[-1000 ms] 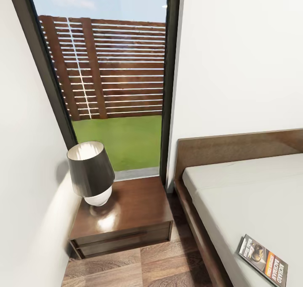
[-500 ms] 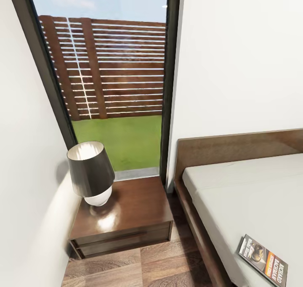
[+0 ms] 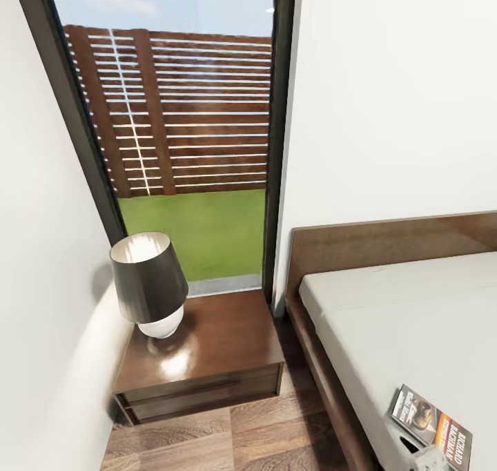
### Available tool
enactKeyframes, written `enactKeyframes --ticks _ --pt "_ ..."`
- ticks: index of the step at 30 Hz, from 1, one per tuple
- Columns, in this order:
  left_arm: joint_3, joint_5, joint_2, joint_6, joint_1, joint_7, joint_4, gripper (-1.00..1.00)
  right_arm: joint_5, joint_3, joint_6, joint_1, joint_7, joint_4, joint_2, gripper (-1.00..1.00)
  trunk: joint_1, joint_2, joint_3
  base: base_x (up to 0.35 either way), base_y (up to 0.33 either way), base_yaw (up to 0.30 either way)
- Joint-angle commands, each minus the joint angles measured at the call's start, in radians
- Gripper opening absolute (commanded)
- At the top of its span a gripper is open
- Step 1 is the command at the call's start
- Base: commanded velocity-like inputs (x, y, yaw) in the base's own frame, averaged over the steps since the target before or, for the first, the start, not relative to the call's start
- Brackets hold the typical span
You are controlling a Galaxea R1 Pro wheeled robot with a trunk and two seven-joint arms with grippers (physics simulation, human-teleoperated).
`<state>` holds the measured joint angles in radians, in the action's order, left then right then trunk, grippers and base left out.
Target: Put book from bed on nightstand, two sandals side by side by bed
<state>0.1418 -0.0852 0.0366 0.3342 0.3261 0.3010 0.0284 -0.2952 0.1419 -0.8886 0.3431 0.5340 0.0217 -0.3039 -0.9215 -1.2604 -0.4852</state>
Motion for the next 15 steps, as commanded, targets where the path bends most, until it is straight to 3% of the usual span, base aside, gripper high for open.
enactKeyframes --ticks 1,9,13,15 --pt "0.009 -0.009 0.000 0.003 0.001 0.003 -0.001 1.00 -0.010 0.009 -0.002 0.001 0.005 0.015 -0.001 1.00 0.000 -0.001 -0.001 0.000 0.000 0.000" --pt "0.009 -0.010 0.000 0.003 0.001 0.003 -0.001 1.00 -0.026 0.006 0.000 0.001 0.004 0.056 -0.031 1.00 0.000 -0.001 -0.001 0.000 0.000 0.000" --pt "0.009 -0.010 0.000 0.003 0.001 0.003 -0.001 1.00 -0.135 0.006 0.000 0.001 0.004 0.060 -0.037 1.00 0.000 -0.001 -0.001 0.000 0.000 0.000" --pt "0.009 -0.010 0.000 0.003 0.001 0.003 -0.001 1.00 -0.231 0.006 0.000 0.001 0.004 0.061 -0.038 1.00 0.000 -0.001 -0.001 0.000 0.000 0.000"
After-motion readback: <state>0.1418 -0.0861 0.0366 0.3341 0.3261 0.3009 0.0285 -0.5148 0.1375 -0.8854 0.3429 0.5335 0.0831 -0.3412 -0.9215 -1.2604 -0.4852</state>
